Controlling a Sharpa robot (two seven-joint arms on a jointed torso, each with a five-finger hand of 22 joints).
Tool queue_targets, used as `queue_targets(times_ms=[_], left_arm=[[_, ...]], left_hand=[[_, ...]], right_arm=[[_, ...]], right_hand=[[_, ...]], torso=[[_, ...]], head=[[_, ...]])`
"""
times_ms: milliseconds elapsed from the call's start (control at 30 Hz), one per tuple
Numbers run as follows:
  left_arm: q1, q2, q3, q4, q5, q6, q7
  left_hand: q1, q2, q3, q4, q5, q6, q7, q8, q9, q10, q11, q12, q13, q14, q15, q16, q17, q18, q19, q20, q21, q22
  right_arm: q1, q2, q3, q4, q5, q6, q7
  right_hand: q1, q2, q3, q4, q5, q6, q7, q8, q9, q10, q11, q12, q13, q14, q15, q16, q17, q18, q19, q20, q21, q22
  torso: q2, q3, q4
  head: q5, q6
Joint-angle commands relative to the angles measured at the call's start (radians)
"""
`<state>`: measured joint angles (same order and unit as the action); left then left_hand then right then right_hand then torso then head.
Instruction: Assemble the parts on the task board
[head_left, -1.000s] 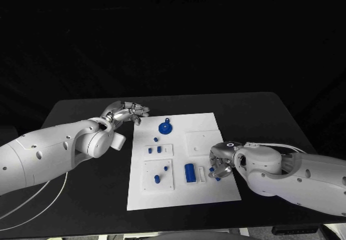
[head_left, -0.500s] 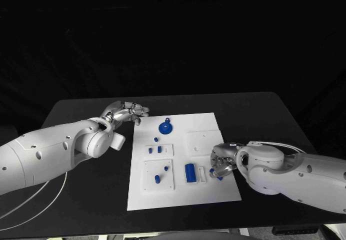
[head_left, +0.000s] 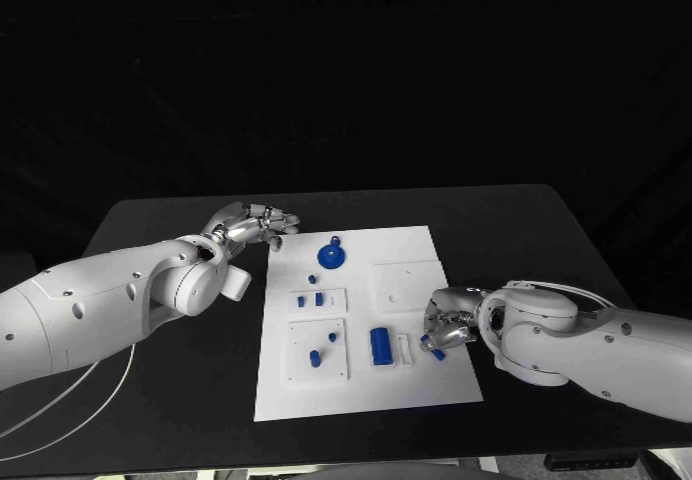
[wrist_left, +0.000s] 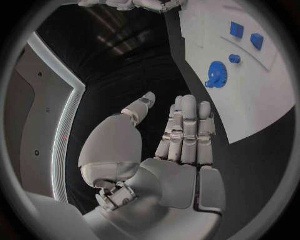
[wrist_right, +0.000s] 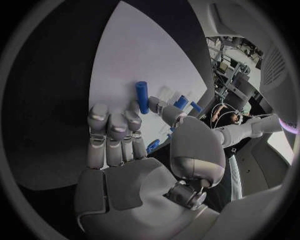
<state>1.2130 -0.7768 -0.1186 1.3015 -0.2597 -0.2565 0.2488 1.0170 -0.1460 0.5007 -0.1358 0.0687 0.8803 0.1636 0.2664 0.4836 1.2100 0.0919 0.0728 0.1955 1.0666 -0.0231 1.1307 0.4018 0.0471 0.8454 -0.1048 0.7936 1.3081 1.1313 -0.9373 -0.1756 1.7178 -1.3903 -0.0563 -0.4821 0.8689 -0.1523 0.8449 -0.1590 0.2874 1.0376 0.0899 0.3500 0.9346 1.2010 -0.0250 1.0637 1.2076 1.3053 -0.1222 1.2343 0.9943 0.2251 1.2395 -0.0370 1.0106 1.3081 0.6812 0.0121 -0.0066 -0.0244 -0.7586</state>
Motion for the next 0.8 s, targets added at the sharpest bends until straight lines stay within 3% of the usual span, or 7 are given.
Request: queue_targets(times_ms=[33,267,333,500,600,800], left_arm=[[0.001,0.001,0.001,0.003,-0.003,0.012,0.004],[0.001,0.002,0.001,0.003,-0.003,0.012,0.004],[0.001,0.002,0.001,0.004,-0.003,0.012,0.004],[0.001,0.002,0.001,0.004,-0.003,0.010,0.002],[0.001,0.002,0.001,0.005,-0.003,0.010,0.002],[0.001,0.001,0.001,0.005,-0.003,0.012,-0.002]], left_hand=[[-0.002,0.009,-0.001,0.002,-0.003,-0.004,0.000,0.002,-0.002,-0.004,0.003,-0.002,-0.001,0.000,0.007,-0.004,0.002,0.022,0.004,-0.010,-0.004,0.012],[-0.001,0.009,-0.001,0.002,-0.003,-0.005,0.000,0.002,-0.002,-0.004,0.003,-0.002,-0.001,0.000,0.007,-0.004,0.002,0.023,0.004,-0.010,-0.004,0.012],[-0.001,0.009,-0.001,0.002,-0.003,-0.005,0.001,0.002,-0.002,-0.004,0.003,-0.002,-0.001,0.000,0.007,-0.004,0.002,0.023,0.004,-0.010,-0.004,0.012],[-0.001,0.009,-0.001,0.002,-0.003,-0.006,0.001,0.001,-0.002,-0.004,0.003,-0.002,-0.001,0.000,0.007,-0.004,0.002,0.023,0.004,-0.010,-0.004,0.012],[-0.001,0.008,-0.002,0.001,-0.002,-0.013,0.004,-0.002,-0.004,-0.005,0.004,-0.003,-0.002,0.000,0.007,-0.003,0.002,0.023,0.005,-0.010,-0.004,0.013],[0.000,0.008,-0.002,0.001,-0.002,-0.015,0.005,-0.003,-0.005,-0.006,0.004,-0.003,-0.002,0.000,0.007,-0.003,0.003,0.023,0.005,-0.010,-0.004,0.013]], right_arm=[[-0.027,-0.008,-0.024,-0.010,0.081,0.081,-0.042],[-0.013,-0.014,-0.021,-0.004,0.185,-0.007,-0.023],[-0.010,-0.016,-0.020,-0.004,0.232,-0.034,-0.014],[-0.005,-0.014,-0.020,-0.002,0.362,-0.125,0.026],[-0.004,-0.012,-0.020,-0.002,0.424,-0.149,0.034],[-0.004,-0.011,-0.020,0.001,0.465,-0.124,0.023]], right_hand=[[0.019,0.033,0.049,-0.022,0.017,0.008,0.000,-0.103,-0.310,0.001,0.004,-0.002,-0.001,0.007,-0.002,-0.002,0.001,0.037,0.005,0.001,0.007,0.011],[0.011,0.030,0.038,-0.031,0.014,0.013,-0.001,-0.101,-0.312,0.003,0.002,0.000,-0.002,0.007,-0.003,-0.002,0.001,0.037,0.008,-0.001,0.008,0.011],[-0.007,0.006,0.014,-0.026,-0.009,0.015,-0.001,-0.101,-0.312,0.005,0.003,0.000,-0.002,0.008,-0.003,-0.002,0.001,0.037,0.012,0.000,0.010,0.011],[-0.012,-0.006,-0.008,-0.019,-0.019,0.019,-0.003,-0.100,-0.314,0.006,0.000,0.000,-0.003,0.008,-0.006,-0.004,0.001,0.037,0.014,-0.004,0.008,0.009],[-0.014,-0.010,-0.034,-0.018,-0.059,0.024,-0.007,-0.098,-0.314,0.008,-0.002,0.000,-0.004,0.009,-0.009,-0.004,0.001,0.037,0.016,-0.008,0.008,0.008],[-0.018,-0.014,-0.055,-0.009,-0.095,0.023,-0.007,-0.099,-0.317,0.007,-0.003,-0.001,-0.005,0.008,-0.010,-0.005,0.002,0.037,0.016,-0.012,0.005,0.006]], torso=[[0.000,0.0001,0.0002],[0.000,-0.0007,0.0004],[0.000,-0.0009,0.0007],[0.000,-0.0005,0.0008],[0.000,-0.0004,0.0008],[0.000,-0.0005,0.0006]], head=[[0.000,0.000],[0.001,0.002],[0.001,0.002],[0.000,0.004],[0.000,0.004],[0.002,0.004]])
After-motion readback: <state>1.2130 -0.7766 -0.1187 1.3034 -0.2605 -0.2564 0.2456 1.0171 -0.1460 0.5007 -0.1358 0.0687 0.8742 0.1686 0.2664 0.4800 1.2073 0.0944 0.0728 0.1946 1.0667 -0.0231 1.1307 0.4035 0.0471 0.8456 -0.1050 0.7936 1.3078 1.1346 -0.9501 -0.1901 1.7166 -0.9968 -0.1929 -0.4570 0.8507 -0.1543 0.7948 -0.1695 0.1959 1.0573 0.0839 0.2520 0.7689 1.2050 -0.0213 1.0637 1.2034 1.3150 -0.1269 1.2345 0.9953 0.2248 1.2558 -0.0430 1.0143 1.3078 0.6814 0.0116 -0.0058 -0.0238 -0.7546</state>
